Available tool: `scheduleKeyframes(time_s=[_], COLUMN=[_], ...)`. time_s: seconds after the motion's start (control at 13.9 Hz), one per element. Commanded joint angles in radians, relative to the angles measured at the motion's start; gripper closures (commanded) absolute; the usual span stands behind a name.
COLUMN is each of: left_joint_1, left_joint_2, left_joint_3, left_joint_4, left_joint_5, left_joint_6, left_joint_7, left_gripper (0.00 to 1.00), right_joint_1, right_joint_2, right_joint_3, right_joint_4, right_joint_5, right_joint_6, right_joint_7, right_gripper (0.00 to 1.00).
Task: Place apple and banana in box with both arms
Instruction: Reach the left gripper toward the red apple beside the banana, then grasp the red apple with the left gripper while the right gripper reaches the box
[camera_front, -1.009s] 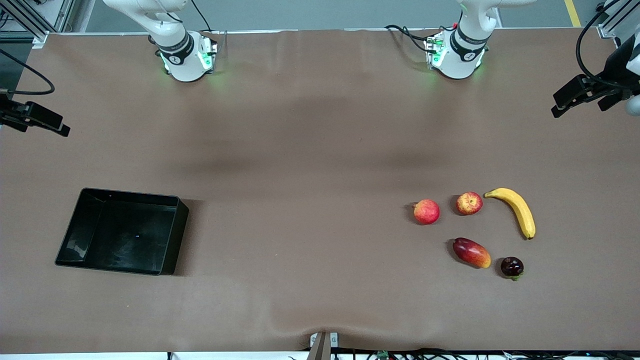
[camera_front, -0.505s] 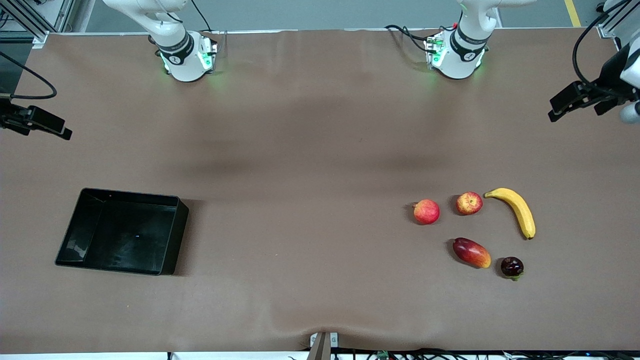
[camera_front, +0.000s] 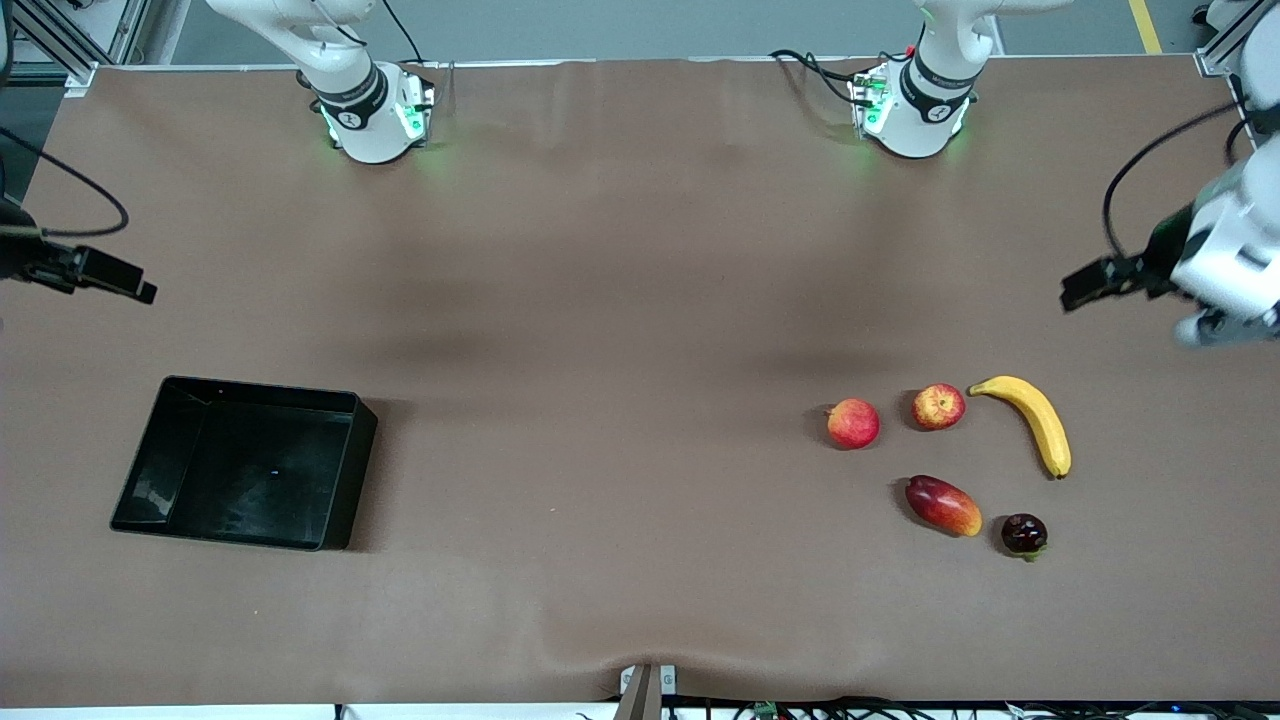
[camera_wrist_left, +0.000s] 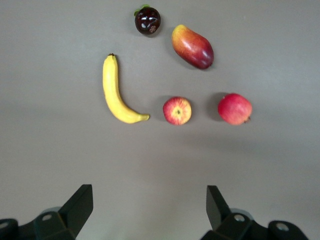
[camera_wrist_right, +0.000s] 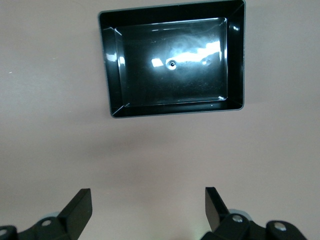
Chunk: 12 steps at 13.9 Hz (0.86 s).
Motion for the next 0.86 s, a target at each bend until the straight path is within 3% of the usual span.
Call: scheduleKeyframes(time_s=[0.0,0.29,0.58,0.79], left_joint_1=[-0.009,-0.010,-0.018,-0.023], left_joint_2=[0.003,0.087,0.207,0.271], left_joint_3=[-0.004,-0.027,-0.031,-0.031], left_joint_4=[-0.154,-0.278,-0.295,-0.295], left_joint_5=[-0.016,-0.016,-0.013,-0.007], left_joint_6=[0.162,0.385,0.473,0.531], left_joint_7=[-0.124,-0.270,-0.325,-0.328], left_gripper=[0.00,0.00,0.00,0.00], right_joint_1=[-0.047,-0.114,-0.206,-0.255], right_joint_2=[0.049,0.098,0.211,0.300], right_joint_3=[0.006,0.004,0.004,0.004], right_joint_4=[0.003,-0.083,-0.099,-0.097], right_joint_5=[0.010,0.001,0.001,0.001], right_joint_6=[0.029,0.215,0.329,0.493], right_joint_7=[-0.016,-0.142,-0.279,-0.457], right_gripper=[0.00,0.00,0.00,0.00])
